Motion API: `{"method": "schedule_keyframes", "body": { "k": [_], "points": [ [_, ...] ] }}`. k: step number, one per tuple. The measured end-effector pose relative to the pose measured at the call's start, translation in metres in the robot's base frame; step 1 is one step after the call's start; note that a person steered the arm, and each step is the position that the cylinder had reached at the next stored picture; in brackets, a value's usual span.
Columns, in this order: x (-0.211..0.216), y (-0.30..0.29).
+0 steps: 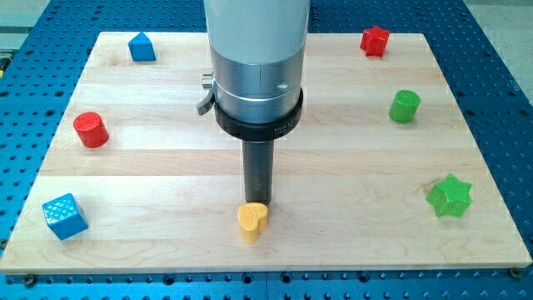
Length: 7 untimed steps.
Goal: Push the red star to the top right side of the red circle
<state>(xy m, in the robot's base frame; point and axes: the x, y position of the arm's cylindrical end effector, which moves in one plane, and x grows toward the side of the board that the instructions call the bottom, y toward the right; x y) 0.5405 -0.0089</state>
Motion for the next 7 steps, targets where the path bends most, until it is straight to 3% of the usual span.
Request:
{"method": "schedule_keyframes", "body": {
  "k": [3,4,5,7],
  "points": [
    [-0.023,-0.014],
    [-0.08,-0.017],
    [-0.184,0.024],
    [-0.251,0.225]
  ]
}}
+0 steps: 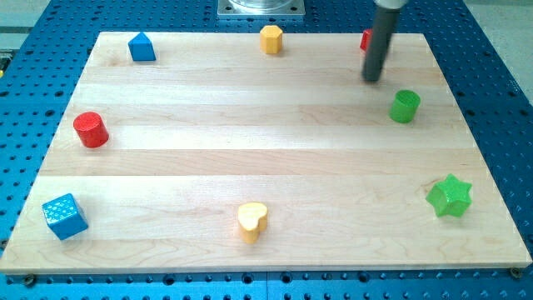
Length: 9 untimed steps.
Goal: Push the red star to the top right side of the red circle
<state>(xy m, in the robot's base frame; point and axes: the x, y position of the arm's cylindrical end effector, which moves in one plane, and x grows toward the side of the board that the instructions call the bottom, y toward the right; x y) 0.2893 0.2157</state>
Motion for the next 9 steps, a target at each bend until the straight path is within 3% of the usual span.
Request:
{"method": "schedule_keyframes", "body": {
  "k": [1,2,4,6,7,9],
  "points": [
    [-0.046,0.046],
    [-0.085,0.047],
    [-0.048,-0.033],
    [-0.067,-0.01],
    [-0.039,-0.101],
    [0.073,-0.269]
  ]
}}
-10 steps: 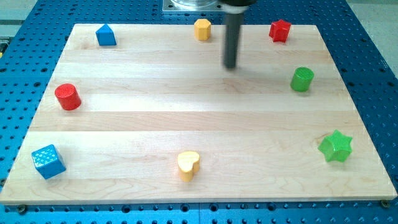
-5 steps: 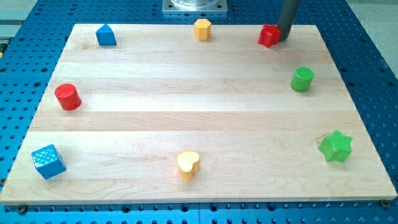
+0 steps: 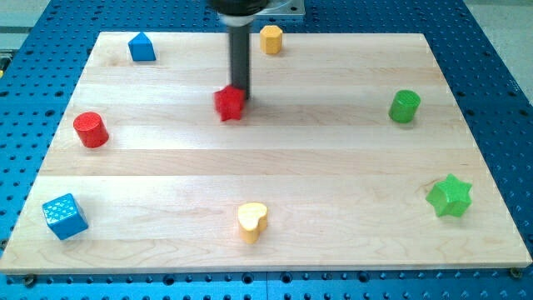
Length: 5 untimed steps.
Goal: Push the red star to the top right side of the red circle
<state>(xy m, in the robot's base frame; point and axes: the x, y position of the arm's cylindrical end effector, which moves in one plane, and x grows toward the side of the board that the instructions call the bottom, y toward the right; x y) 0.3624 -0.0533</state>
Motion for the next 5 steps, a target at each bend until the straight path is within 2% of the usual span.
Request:
{"method": "schedule_keyframes", "body": {
  "k": [1,2,3,5],
  "points": [
    [0.024,0.039],
    [0.032,-0.008],
    [0.033,-0.088],
    [0.023,-0.14]
  ]
}}
